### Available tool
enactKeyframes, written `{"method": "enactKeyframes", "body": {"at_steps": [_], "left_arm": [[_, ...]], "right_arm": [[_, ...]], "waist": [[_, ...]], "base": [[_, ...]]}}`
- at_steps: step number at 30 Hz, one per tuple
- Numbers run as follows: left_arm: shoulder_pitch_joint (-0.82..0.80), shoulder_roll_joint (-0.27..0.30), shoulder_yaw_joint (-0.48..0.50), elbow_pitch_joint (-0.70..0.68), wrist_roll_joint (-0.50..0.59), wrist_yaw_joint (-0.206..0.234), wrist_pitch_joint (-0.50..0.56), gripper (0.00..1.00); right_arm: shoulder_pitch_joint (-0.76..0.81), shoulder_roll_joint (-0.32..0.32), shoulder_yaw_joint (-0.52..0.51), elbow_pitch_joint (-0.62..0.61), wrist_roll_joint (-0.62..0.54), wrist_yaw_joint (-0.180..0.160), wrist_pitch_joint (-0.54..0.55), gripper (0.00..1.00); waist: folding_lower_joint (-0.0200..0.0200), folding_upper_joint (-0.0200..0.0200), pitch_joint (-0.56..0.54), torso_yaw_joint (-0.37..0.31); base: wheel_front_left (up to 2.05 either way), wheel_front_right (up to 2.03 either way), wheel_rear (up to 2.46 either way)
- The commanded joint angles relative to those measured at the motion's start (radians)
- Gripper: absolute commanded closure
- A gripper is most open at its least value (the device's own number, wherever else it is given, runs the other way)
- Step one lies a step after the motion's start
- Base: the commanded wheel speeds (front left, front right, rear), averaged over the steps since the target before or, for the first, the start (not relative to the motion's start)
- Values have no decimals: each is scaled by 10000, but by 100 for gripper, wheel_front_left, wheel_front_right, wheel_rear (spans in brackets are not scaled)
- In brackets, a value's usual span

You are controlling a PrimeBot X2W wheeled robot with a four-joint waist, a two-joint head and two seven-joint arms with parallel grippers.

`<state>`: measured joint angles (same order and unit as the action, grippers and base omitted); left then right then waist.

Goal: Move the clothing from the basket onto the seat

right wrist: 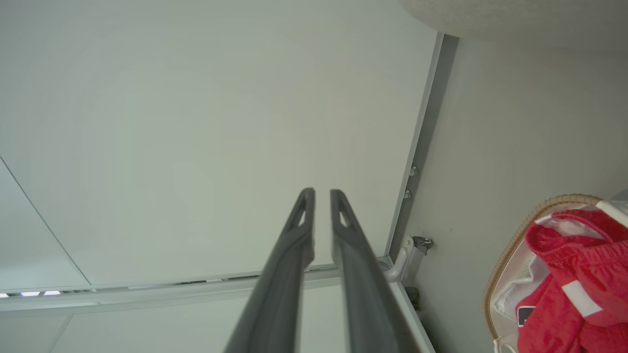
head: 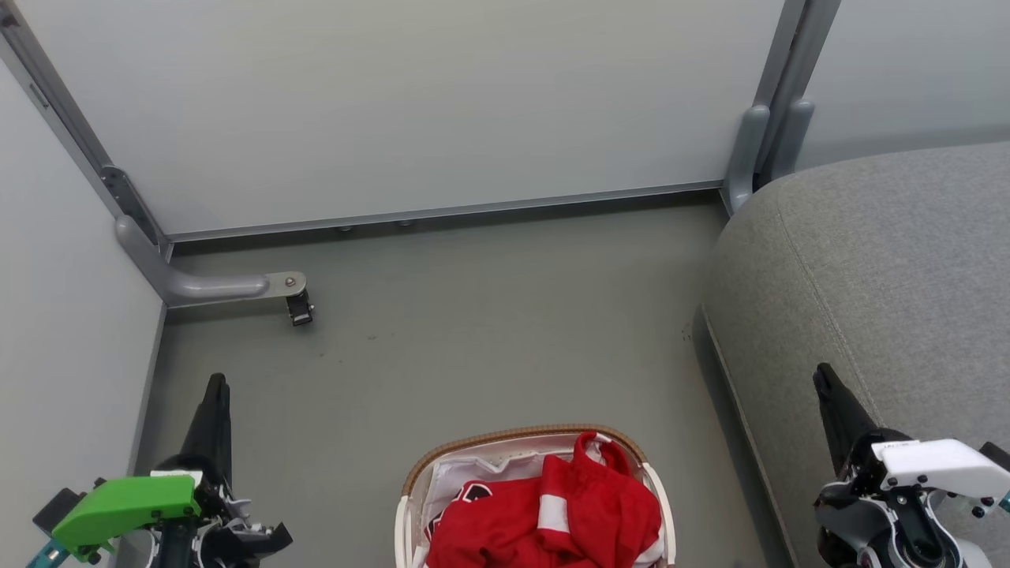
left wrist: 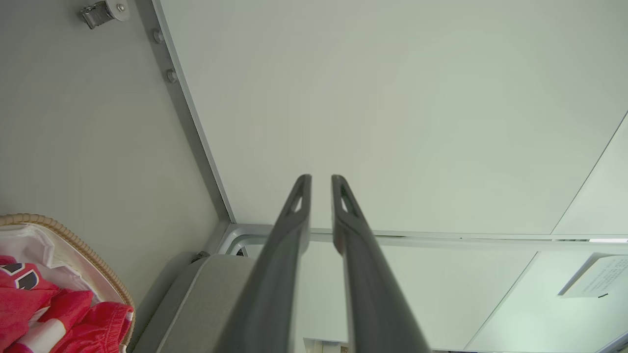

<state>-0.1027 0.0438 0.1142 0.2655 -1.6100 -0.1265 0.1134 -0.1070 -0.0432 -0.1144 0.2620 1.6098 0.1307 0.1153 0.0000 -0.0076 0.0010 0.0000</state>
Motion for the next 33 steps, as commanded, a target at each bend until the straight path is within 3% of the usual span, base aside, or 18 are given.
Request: {"method": "enactKeyframes", "body": {"at_steps": [1,12,33], "left_arm": [[49,-15,-7,66,1,2,-5,0],[-30,92,-294,214,703,-5,-519,0],[-122,123,-395,410,5674,-17,-1411,0]], "right_arm": [[45,22,6,50,-3,0,-2,0],[-28,-195,380,-99,-516,-1,-517,0],[-453,-607,925,-17,-4401,-1,-1419,0]], "waist": [[0,0,2,0],[0,6,26,9],[0,19,121,27]], "base": [[0,0,0],[0,0,0],[0,0,0]]}}
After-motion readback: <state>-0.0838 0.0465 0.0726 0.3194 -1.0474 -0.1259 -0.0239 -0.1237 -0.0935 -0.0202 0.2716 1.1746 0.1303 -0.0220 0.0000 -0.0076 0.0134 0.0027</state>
